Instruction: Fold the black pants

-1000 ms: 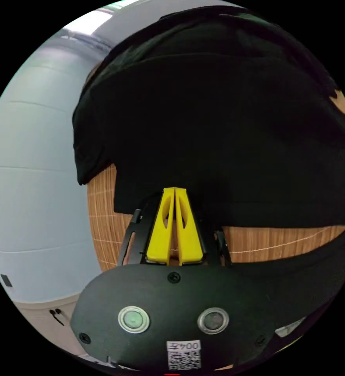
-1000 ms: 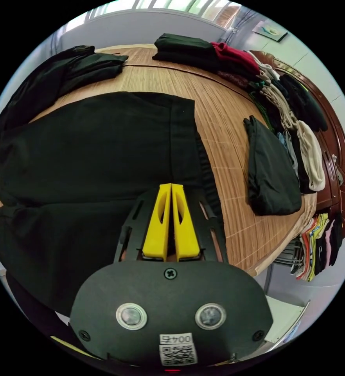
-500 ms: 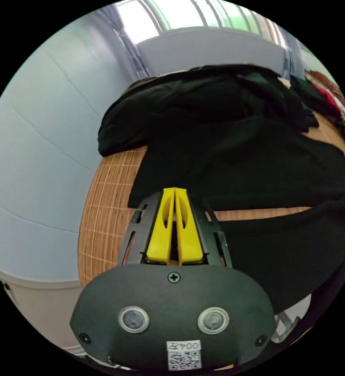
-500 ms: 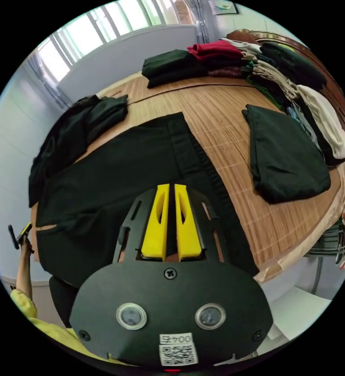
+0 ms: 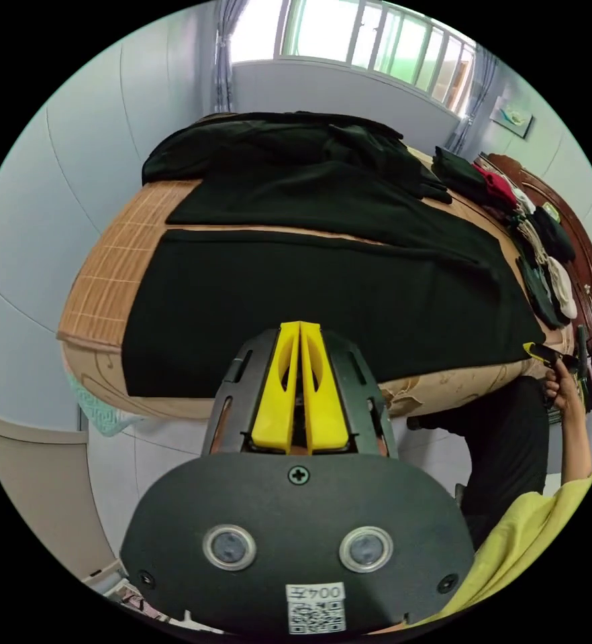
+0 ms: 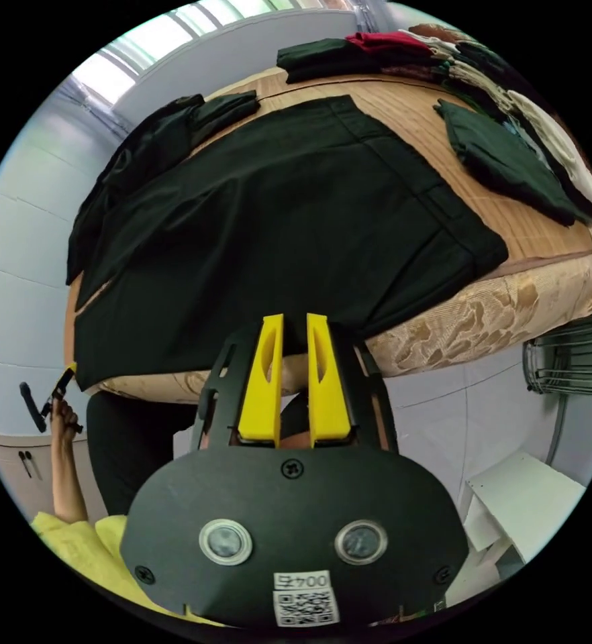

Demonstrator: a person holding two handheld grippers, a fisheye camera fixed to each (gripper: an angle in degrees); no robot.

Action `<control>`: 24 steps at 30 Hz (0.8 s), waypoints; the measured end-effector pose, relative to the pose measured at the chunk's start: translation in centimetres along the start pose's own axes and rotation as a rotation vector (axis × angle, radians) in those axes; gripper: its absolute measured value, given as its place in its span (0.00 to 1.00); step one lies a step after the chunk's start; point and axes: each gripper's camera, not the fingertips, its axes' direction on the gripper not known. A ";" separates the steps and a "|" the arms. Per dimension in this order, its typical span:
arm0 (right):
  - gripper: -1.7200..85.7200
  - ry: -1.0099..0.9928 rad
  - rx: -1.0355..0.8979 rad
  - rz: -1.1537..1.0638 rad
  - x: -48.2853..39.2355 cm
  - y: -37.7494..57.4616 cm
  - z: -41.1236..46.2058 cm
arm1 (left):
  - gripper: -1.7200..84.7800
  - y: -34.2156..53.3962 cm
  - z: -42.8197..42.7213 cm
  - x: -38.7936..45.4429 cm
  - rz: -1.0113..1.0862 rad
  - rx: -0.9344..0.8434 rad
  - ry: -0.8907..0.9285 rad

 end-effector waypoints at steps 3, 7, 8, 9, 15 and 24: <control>0.06 0.045 0.006 0.042 0.7 0.4 0.5 | 0.02 -0.1 4.0 1.9 0.040 -0.137 0.008; 0.06 0.046 0.018 0.056 1.5 1.4 1.1 | 0.02 0.4 4.5 3.5 0.037 -0.121 -0.031; 0.07 0.047 0.020 0.066 1.6 1.5 1.1 | 0.02 0.4 4.4 4.0 0.049 -0.118 -0.051; 0.08 0.045 0.021 0.093 1.8 1.7 1.3 | 0.02 0.5 4.4 5.0 0.077 -0.116 -0.092; 0.11 0.150 0.011 0.072 0.8 2.7 2.3 | 0.02 0.8 4.4 8.8 0.162 -0.116 -0.226; 0.10 0.090 0.145 0.089 3.4 6.8 3.0 | 0.02 1.2 3.7 9.8 0.158 -0.106 -0.206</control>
